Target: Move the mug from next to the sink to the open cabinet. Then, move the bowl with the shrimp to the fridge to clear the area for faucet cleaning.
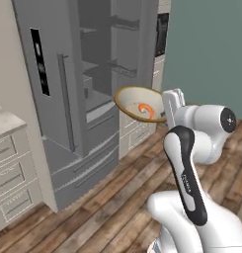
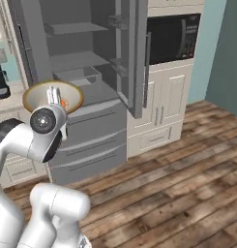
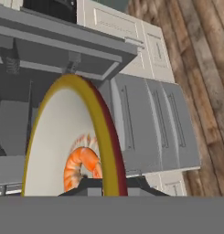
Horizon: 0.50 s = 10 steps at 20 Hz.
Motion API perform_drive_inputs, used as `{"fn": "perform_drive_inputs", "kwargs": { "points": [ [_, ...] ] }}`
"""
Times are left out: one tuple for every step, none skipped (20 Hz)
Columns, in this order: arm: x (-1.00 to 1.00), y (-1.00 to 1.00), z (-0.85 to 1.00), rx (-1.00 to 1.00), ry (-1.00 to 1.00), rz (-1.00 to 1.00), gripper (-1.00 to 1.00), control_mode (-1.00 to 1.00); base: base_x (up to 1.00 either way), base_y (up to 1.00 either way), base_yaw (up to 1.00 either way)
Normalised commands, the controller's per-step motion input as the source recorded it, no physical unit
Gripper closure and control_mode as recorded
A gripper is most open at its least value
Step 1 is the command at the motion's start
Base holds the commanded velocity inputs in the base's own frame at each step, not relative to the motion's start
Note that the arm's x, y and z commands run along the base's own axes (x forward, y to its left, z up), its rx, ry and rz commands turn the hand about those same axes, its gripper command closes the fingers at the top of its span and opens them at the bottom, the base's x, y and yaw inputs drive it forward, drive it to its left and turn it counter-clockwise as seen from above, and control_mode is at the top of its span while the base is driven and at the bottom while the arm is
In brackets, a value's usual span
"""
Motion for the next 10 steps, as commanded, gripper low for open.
{"fn": "perform_drive_inputs", "kwargs": {
  "points": [
    [0.0,0.0,0.0,0.0,0.0,0.0,1.0,1.0,1.0,-0.41,0.0],
    [0.0,0.0,0.0,0.0,0.0,0.0,1.0,1.0,1.0,-0.34,0.0],
    [0.0,0.0,0.0,0.0,0.0,0.0,1.0,1.0,1.0,-0.33,0.0],
    [0.0,0.0,0.0,0.0,0.0,0.0,1.0,1.0,1.0,-0.29,0.0],
    [0.0,0.0,0.0,0.0,0.0,0.0,1.0,1.0,1.0,-0.26,0.0],
    [0.0,0.0,0.0,0.0,0.0,0.0,1.0,1.0,1.0,-0.06,0.02],
    [0.0,0.0,0.0,0.0,0.0,0.0,1.0,1.0,1.0,-0.02,0.08],
    [0.0,0.0,0.0,0.0,0.0,0.0,1.0,1.0,0.92,-0.01,0.13],
    [0.0,0.0,0.0,0.0,0.0,0.0,1.0,1.0,0.66,0.0,0.22],
    [0.0,0.0,0.0,0.0,0.0,0.0,1.0,1.0,0.16,0.0,0.33]
  ]
}}
